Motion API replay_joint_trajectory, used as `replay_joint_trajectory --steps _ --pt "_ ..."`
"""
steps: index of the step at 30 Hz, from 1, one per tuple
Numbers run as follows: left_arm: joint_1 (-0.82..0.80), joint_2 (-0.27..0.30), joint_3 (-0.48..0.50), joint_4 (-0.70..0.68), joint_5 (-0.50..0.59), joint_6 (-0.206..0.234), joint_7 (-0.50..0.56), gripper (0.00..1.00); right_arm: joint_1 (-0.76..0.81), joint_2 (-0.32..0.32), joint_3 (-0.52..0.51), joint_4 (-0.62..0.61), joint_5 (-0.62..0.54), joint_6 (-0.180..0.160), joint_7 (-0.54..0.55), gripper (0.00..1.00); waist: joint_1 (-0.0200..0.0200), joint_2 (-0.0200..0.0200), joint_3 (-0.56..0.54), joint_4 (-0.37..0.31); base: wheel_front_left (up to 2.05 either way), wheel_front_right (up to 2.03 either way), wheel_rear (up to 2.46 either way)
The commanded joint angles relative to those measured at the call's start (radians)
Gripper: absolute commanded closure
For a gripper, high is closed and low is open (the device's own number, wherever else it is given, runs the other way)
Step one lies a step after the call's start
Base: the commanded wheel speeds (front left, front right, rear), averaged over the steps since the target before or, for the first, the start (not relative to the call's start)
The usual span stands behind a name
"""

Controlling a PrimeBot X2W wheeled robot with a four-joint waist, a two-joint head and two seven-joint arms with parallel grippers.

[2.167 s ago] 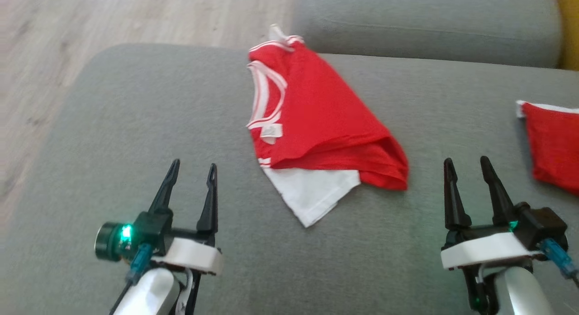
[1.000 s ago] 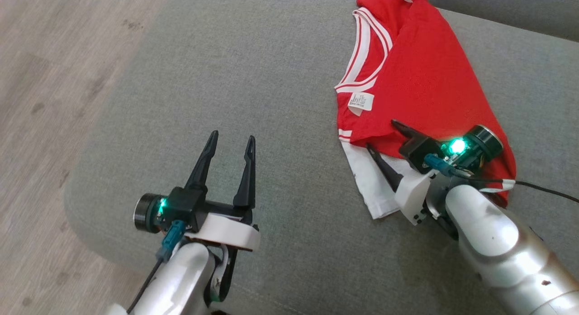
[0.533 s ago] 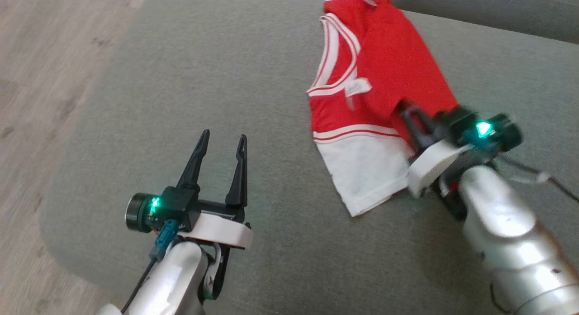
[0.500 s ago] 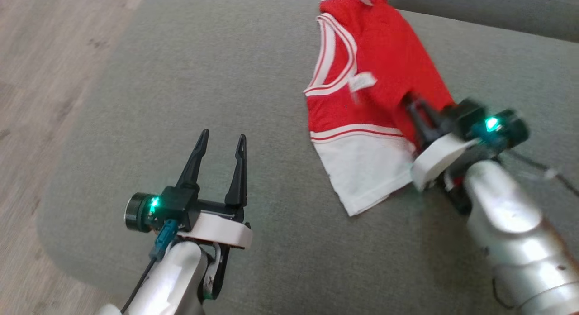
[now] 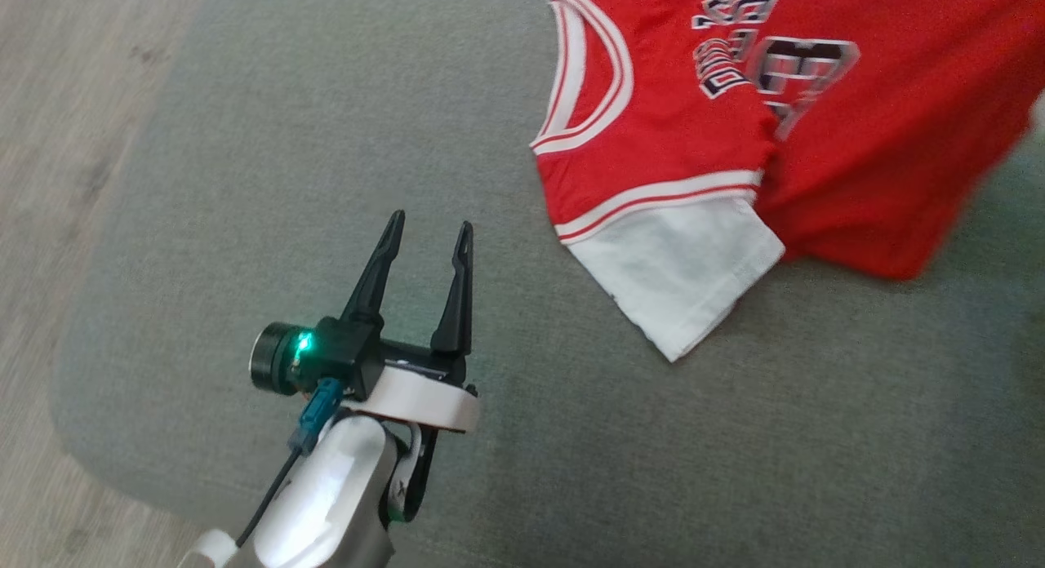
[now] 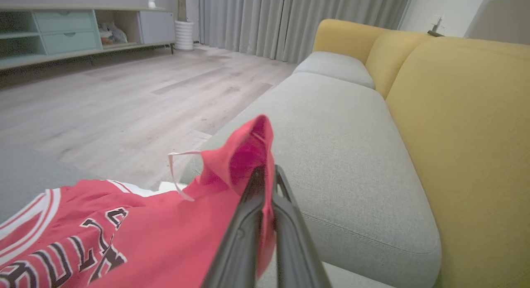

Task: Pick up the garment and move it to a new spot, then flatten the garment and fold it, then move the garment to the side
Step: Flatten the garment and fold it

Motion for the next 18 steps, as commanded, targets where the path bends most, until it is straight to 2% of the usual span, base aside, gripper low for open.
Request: replay_joint_trajectory --steps 1,2,3,4,5,6,7,12,18 --pt "-0.030 0.008 0.031 -0.021 0.012 -0.002 -0.008 0.00 -0.036 -0.014 0.008 -0.011 -0.013 -0.001 0.013 1.00 -0.0001 0.0000 0.013 0.018 0.00 0.00 0.00" --pt "-0.029 0.004 0.031 -0.019 0.014 -0.004 -0.008 0.00 -0.056 -0.021 0.007 0.010 -0.021 -0.001 0.022 1.00 -0.0001 0.0000 0.017 0.025 0.00 0.00 0.00" --pt "-0.028 0.002 0.032 -0.017 0.015 -0.006 -0.008 0.00 -0.076 -0.024 0.007 0.031 -0.028 -0.001 0.022 0.34 -0.0001 0.0000 0.021 0.030 0.00 0.00 0.00" --pt "-0.027 -0.001 0.033 -0.015 0.017 -0.007 -0.008 0.00 -0.096 -0.021 0.011 0.050 -0.033 -0.001 0.017 0.17 -0.0001 0.0000 0.024 0.034 0.00 0.00 0.00" --pt "-0.026 -0.003 0.035 -0.013 0.018 -0.008 -0.008 0.00 -0.113 -0.022 0.016 0.069 -0.048 -0.001 0.011 0.24 -0.0001 0.0000 0.026 0.037 0.00 0.00 0.00" --pt "-0.025 -0.004 0.037 -0.012 0.020 -0.010 -0.008 0.00 -0.131 -0.026 0.026 0.086 -0.072 -0.001 0.000 0.20 -0.0001 0.0000 0.029 0.040 0.00 0.00 0.00" --pt "-0.025 -0.006 0.039 -0.011 0.022 -0.012 -0.008 0.00 -0.149 -0.031 0.032 0.106 -0.098 -0.001 -0.009 0.00 -0.0001 0.0000 0.031 0.042 0.00 0.00 0.00" --pt "-0.030 -0.012 0.059 -0.009 0.030 -0.015 -0.008 0.00 -0.208 -0.013 -0.018 0.212 -0.198 -0.001 -0.060 0.00 -0.0001 0.0000 0.022 0.033 0.00 0.00 0.00" --pt "-0.022 -0.008 0.088 -0.011 0.042 -0.020 -0.008 0.00 -0.191 0.058 -0.079 0.270 -0.237 -0.001 -0.157 0.00 -0.0001 0.0000 -0.019 -0.037 0.00 0.00 0.00"
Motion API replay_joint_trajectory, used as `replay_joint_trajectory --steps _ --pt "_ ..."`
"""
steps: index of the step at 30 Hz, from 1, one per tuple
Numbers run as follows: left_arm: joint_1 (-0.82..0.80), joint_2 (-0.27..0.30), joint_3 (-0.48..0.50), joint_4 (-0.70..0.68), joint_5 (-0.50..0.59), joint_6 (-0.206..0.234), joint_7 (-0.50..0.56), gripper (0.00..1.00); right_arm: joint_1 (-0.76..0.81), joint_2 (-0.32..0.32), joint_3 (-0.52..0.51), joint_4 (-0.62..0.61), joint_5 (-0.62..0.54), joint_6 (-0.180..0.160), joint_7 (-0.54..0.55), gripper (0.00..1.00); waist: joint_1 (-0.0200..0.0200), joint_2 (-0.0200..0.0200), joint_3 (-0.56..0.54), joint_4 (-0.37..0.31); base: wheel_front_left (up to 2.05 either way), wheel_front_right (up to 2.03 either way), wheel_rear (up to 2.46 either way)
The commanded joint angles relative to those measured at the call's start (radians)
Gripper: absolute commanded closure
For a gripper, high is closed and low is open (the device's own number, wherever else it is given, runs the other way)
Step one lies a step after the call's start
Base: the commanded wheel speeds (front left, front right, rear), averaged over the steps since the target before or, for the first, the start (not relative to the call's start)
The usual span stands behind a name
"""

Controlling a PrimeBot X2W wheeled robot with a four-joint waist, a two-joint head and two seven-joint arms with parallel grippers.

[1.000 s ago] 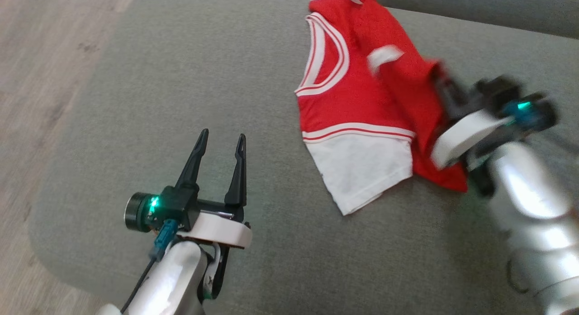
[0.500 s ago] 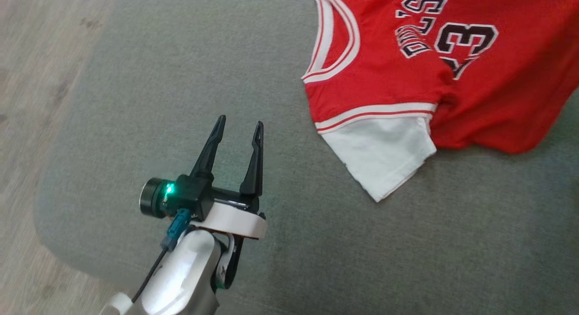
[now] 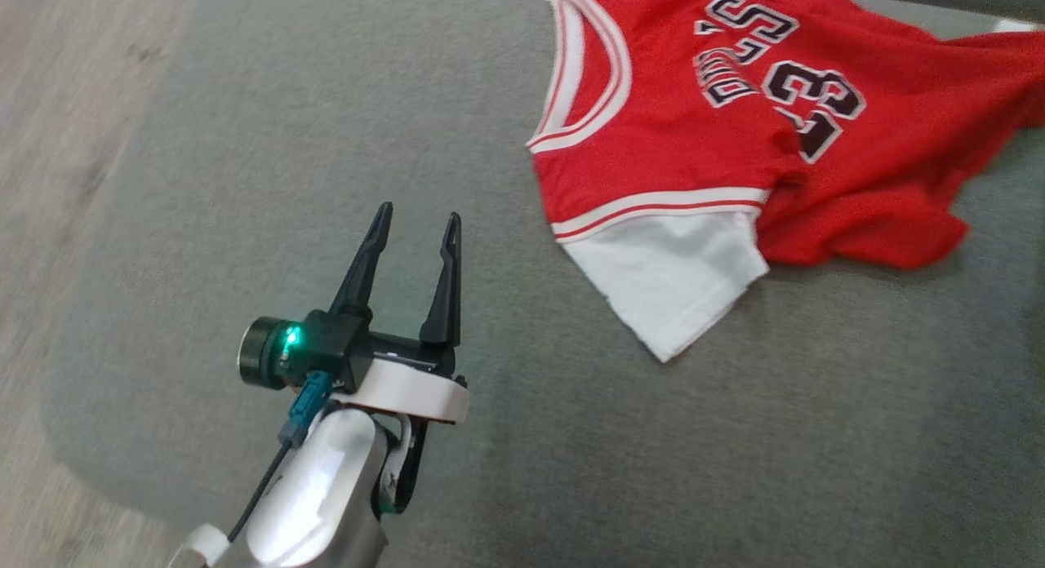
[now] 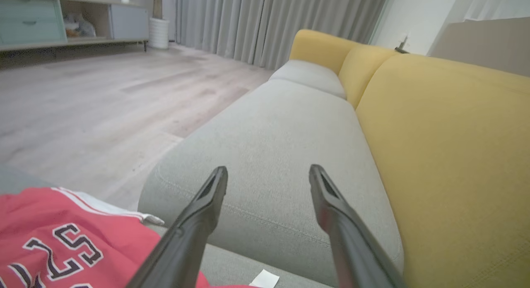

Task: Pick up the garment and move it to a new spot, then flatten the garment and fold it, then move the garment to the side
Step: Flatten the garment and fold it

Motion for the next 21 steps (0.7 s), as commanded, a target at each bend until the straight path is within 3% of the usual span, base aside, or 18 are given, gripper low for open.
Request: replay_joint_trajectory --steps 1,5,10,16,21 --pt "-0.014 0.012 0.047 -0.029 0.010 -0.001 -0.008 0.00 0.004 0.036 -0.019 -0.028 0.012 -0.001 -0.052 0.00 0.0000 0.0000 -0.034 -0.053 0.00 0.00 0.00" --pt "-0.004 0.019 0.064 -0.034 0.015 -0.001 -0.008 0.00 0.044 0.096 -0.048 -0.049 0.043 -0.001 -0.109 0.00 0.0000 0.0000 -0.062 -0.105 0.00 0.00 0.00" --pt "0.017 0.025 0.087 -0.037 0.017 -0.005 -0.008 0.00 0.176 0.216 -0.077 -0.165 0.115 -0.001 -0.153 0.00 0.0000 0.0000 -0.109 -0.190 0.00 0.00 0.00" --pt "0.046 0.027 0.114 -0.035 0.013 -0.007 -0.008 0.00 0.437 0.357 -0.097 -0.386 0.125 -0.001 -0.164 0.00 0.0000 0.0000 -0.152 -0.269 0.00 0.00 0.00" --pt "0.083 0.016 0.153 -0.045 -0.005 -0.008 -0.008 0.00 0.676 0.396 -0.097 -0.542 0.139 -0.001 -0.165 0.00 0.0000 0.0000 -0.179 -0.311 0.00 0.00 0.00"
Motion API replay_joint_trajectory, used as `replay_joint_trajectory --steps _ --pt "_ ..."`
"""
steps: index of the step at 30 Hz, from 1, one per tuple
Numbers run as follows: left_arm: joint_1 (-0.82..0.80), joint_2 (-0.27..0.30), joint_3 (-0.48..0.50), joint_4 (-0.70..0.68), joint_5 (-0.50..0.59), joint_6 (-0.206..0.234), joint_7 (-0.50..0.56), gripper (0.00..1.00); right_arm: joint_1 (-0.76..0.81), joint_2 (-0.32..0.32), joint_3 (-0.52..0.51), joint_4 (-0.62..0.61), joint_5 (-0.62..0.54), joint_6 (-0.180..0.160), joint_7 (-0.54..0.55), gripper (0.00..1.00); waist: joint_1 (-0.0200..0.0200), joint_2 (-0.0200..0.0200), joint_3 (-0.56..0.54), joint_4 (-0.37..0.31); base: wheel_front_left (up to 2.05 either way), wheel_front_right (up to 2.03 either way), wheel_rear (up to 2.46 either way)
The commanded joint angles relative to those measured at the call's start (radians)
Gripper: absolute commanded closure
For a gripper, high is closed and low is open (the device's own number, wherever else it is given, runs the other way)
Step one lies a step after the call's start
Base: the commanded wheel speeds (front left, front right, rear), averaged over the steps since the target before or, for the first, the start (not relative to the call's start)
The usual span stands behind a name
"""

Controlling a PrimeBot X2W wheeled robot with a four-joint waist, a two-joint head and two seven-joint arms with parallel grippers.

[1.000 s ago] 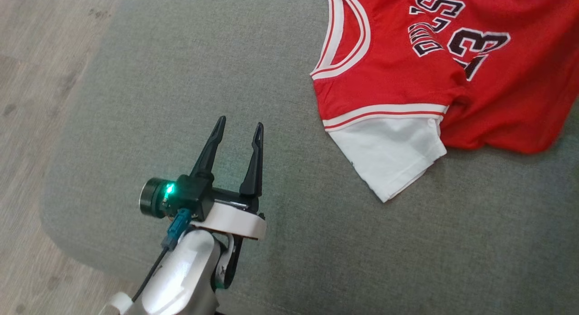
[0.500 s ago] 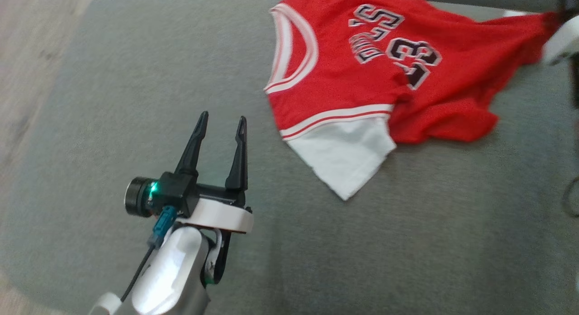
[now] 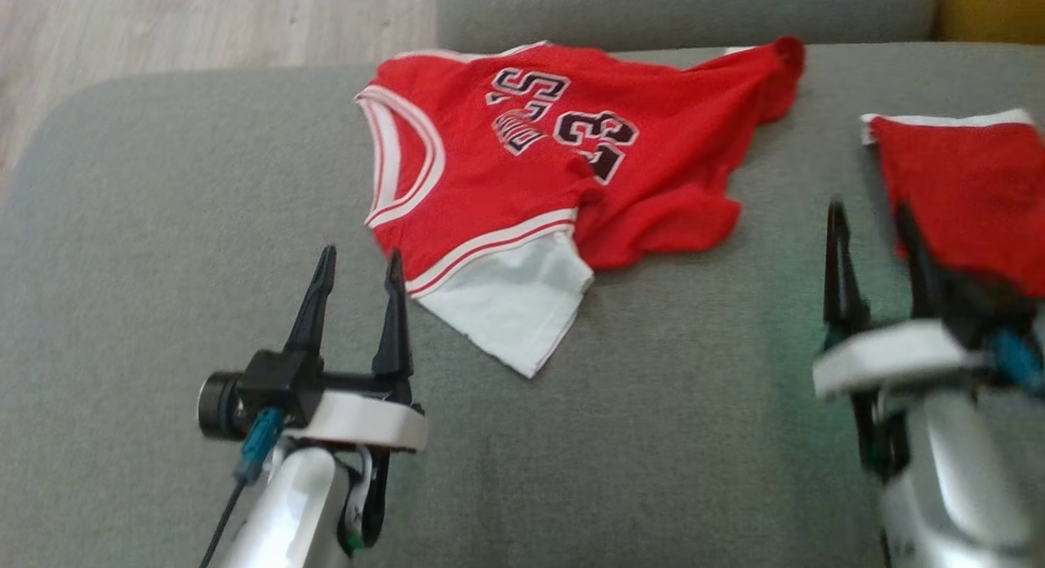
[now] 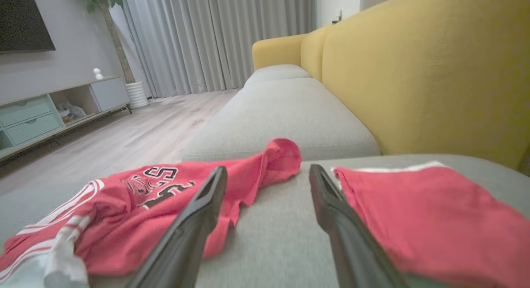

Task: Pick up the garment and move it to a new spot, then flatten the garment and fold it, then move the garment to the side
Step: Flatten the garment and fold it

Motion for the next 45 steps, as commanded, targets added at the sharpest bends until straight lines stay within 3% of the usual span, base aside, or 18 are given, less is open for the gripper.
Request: replay_joint_trajectory --steps 1,6,13,23,43,44,45 --pt "-0.004 0.005 0.045 -0.034 -0.003 0.000 -0.008 0.00 0.020 0.011 0.035 -0.065 0.015 -0.001 -0.011 0.00 0.0002 -0.0001 -0.024 -0.027 0.00 0.00 0.00" --pt "0.028 -0.001 0.070 -0.024 0.002 -0.005 -0.008 0.00 0.141 0.012 0.077 -0.156 0.058 -0.001 -0.011 0.00 0.0002 -0.0001 -0.033 -0.049 0.00 0.00 0.00" --pt "0.028 -0.006 0.061 0.031 0.014 -0.025 -0.003 0.00 0.149 0.012 0.098 -0.206 0.067 -0.001 -0.011 0.00 0.0002 -0.0001 -0.022 -0.058 0.00 0.00 0.00" --pt "-0.010 -0.022 -0.025 0.171 -0.032 -0.076 0.141 0.00 0.147 0.012 0.117 -0.210 0.097 -0.001 -0.011 0.00 0.0002 -0.0001 0.020 -0.089 0.00 0.00 0.00" --pt "-0.046 -0.030 -0.106 0.251 -0.132 -0.068 0.342 0.00 0.123 0.012 0.140 -0.208 0.149 -0.001 -0.011 0.00 0.0002 -0.0001 0.060 -0.178 0.00 0.00 0.00" --pt "-0.044 -0.030 -0.112 0.251 -0.135 -0.069 0.354 0.02 0.123 0.012 0.140 -0.207 0.150 -0.001 -0.011 0.00 0.0002 -0.0001 0.057 -0.179 0.00 0.00 0.00" --pt "-0.042 -0.030 -0.115 0.249 -0.137 -0.069 0.360 0.52 0.123 0.012 0.140 -0.205 0.151 -0.001 -0.011 0.00 0.0002 -0.0001 0.054 -0.179 0.00 0.00 0.00"
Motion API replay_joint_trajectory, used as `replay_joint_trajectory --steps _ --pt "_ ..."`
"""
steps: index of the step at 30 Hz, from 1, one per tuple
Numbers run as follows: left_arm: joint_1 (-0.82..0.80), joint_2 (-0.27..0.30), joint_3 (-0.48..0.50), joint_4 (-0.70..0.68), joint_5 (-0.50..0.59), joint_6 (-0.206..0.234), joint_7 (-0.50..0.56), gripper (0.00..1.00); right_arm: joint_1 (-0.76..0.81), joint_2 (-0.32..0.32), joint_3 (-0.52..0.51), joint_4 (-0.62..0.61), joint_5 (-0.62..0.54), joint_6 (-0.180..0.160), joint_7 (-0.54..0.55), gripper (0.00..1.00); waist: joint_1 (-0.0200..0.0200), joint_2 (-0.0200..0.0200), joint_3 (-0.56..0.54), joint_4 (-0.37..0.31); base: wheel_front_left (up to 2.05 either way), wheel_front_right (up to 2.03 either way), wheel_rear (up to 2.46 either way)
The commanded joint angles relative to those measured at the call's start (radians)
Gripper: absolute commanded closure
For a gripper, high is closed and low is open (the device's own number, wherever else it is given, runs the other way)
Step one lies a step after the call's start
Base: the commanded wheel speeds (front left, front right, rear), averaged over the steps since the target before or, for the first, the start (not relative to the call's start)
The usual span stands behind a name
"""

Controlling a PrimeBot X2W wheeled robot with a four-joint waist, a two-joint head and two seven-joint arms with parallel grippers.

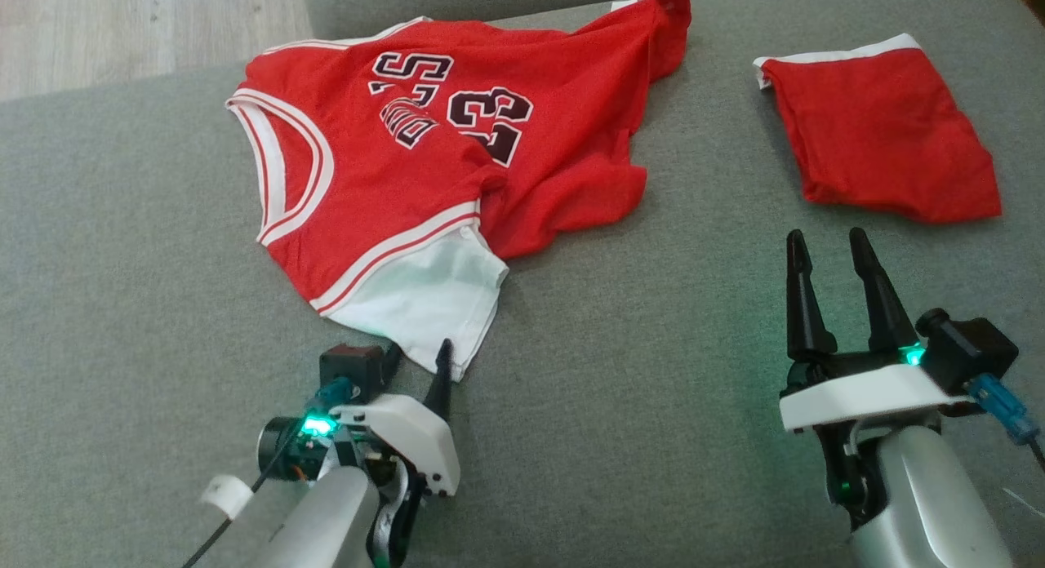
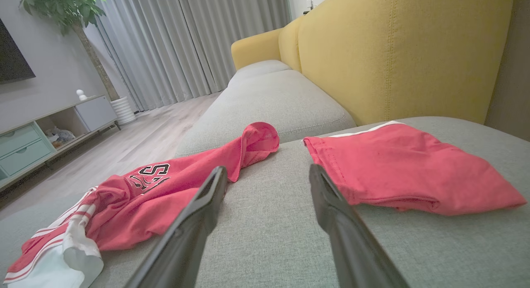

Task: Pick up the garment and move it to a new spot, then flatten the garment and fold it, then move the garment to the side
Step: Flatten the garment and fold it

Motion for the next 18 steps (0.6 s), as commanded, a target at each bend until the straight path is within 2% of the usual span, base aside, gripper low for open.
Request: replay_joint_trajectory --steps 1,2,5,8,14,18 --pt "0.004 -0.002 0.001 -0.004 -0.013 0.000 0.027 0.88 -0.036 0.002 0.023 -0.027 0.006 -0.001 -0.011 0.00 0.0000 -0.0001 -0.006 0.000 0.00 0.00 0.00" --pt "0.005 -0.001 -0.003 -0.008 -0.012 -0.001 0.029 1.00 -0.036 0.002 0.024 -0.026 0.007 -0.001 -0.011 0.00 0.0000 -0.0001 -0.008 0.001 0.00 0.00 0.00" --pt "0.004 0.002 0.008 -0.034 -0.011 0.010 -0.006 1.00 -0.033 0.002 0.029 -0.024 0.006 -0.001 -0.011 0.00 0.0000 -0.0001 -0.020 0.008 0.00 0.00 0.00" --pt "-0.002 0.005 0.039 -0.069 -0.009 0.036 -0.085 1.00 -0.031 0.002 0.033 -0.013 0.000 -0.001 -0.011 0.00 0.0000 -0.0001 -0.031 0.023 0.00 0.00 0.00" --pt "-0.027 0.021 0.147 -0.146 -0.009 0.108 -0.289 1.00 -0.037 0.002 0.036 0.045 -0.022 -0.001 -0.011 0.00 0.0000 -0.0001 -0.046 0.062 0.00 0.00 0.00" --pt "-0.040 0.048 0.235 -0.209 -0.002 0.149 -0.336 1.00 -0.047 0.002 0.036 0.078 -0.027 -0.001 -0.010 0.00 0.0000 -0.0001 -0.047 0.090 0.00 0.00 0.00"
